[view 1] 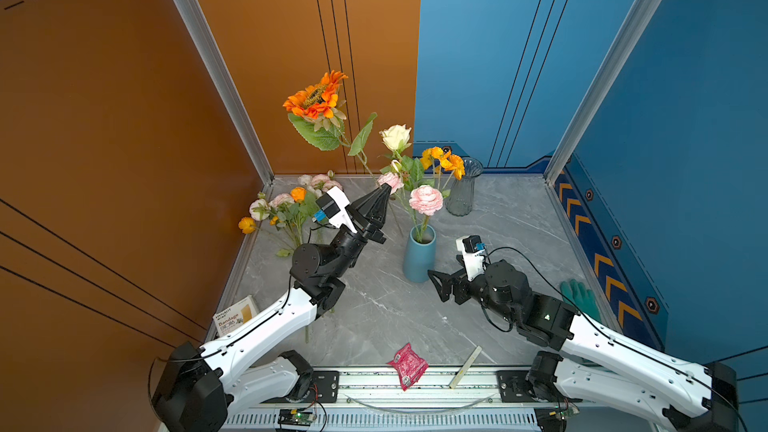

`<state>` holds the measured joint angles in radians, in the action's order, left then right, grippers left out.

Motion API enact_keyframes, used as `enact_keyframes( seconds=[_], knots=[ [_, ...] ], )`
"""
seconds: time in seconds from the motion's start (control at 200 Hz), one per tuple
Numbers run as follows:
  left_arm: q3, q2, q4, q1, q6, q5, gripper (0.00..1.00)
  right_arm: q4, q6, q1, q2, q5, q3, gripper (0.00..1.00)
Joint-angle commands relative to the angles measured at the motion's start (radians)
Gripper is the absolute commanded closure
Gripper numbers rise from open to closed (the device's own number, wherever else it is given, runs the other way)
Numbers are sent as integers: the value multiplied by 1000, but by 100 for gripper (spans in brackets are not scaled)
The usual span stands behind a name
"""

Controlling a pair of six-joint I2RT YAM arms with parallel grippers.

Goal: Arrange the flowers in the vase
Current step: 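Carry the orange flower over the blue vase and lower its stem inside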

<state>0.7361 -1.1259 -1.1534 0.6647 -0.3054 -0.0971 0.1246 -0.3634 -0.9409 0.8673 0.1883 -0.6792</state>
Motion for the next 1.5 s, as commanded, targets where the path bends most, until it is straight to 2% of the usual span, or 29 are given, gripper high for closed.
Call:
enact_keyframes(
  seconds=[0.0, 0.165, 0.471, 1.196, 1.361, 1.497],
  knots=[
    [28, -62, -174, 22, -48, 40, 100, 29, 4, 7, -8, 12, -6, 0],
    [36, -156, -255, 55, -66, 54, 100, 34, 8, 10, -10, 8, -7, 0],
    [39, -254, -256, 81, -28, 55, 100, 42, 14, 30, -9, -13, -10, 0],
    [-59, -367, -257, 110, 67, 14, 100, 1, 2, 37, 20, -36, 18, 0],
    [-108, -365, -256, 110, 71, 22, 96, -12, -3, 39, 31, -42, 24, 0],
    [-136, -361, -256, 110, 69, 37, 88, -23, -5, 40, 44, -49, 23, 0]
  ],
)
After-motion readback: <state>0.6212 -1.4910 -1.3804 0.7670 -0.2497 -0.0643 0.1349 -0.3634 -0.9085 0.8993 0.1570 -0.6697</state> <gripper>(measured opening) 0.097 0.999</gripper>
